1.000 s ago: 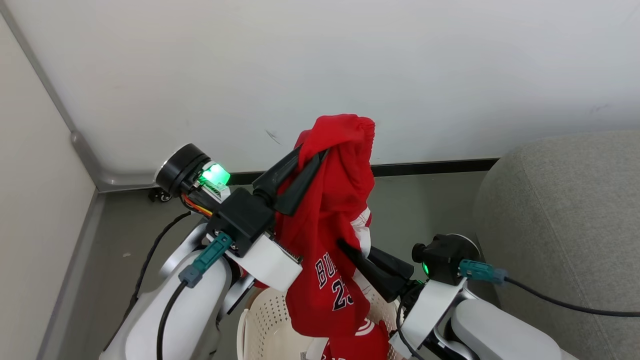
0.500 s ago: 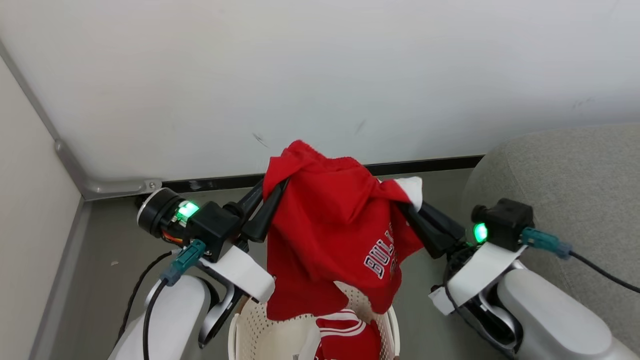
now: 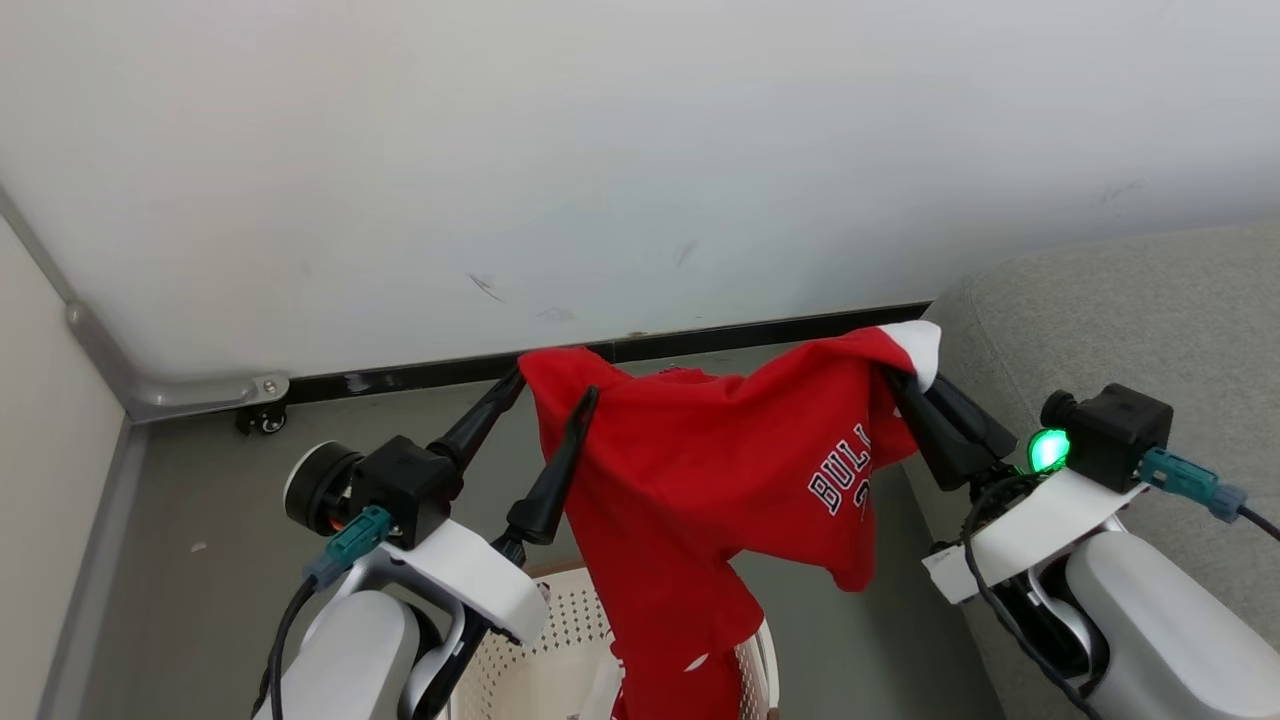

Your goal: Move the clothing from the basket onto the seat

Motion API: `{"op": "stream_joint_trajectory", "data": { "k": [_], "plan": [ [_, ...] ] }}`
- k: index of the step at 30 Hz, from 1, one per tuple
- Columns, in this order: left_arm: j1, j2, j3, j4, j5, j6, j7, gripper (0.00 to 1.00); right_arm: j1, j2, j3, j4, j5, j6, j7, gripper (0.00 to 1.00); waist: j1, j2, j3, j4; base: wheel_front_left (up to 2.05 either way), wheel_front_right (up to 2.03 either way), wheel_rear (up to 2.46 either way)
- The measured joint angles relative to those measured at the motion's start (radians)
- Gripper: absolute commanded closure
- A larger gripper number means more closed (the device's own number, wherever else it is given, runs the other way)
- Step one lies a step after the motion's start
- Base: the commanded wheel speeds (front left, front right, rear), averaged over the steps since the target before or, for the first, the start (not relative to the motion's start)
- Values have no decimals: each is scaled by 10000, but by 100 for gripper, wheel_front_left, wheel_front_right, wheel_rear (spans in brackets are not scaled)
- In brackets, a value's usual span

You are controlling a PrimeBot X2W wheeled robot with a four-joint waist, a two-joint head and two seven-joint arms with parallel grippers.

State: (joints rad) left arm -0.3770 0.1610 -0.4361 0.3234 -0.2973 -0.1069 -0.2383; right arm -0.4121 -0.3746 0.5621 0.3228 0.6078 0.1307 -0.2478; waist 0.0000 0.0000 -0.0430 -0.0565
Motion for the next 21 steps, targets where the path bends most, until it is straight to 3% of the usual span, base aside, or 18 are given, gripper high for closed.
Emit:
{"op": "stream_joint_trajectory", "data": {
  "k": [7, 21],
  "plan": [
    [52, 123, -140, 42, -173, -81, -10, 0, 159, -102, -742, -31, -104, 0, 0, 100, 1, 0, 51, -152, 0, 0, 0],
    [267, 198, -1634, -188, -602, -176, -42, 0, 966, -420, -1941, -88, -537, 0, 0, 100, 1, 0, 120, -513, 0, 0, 0]
  ]
}}
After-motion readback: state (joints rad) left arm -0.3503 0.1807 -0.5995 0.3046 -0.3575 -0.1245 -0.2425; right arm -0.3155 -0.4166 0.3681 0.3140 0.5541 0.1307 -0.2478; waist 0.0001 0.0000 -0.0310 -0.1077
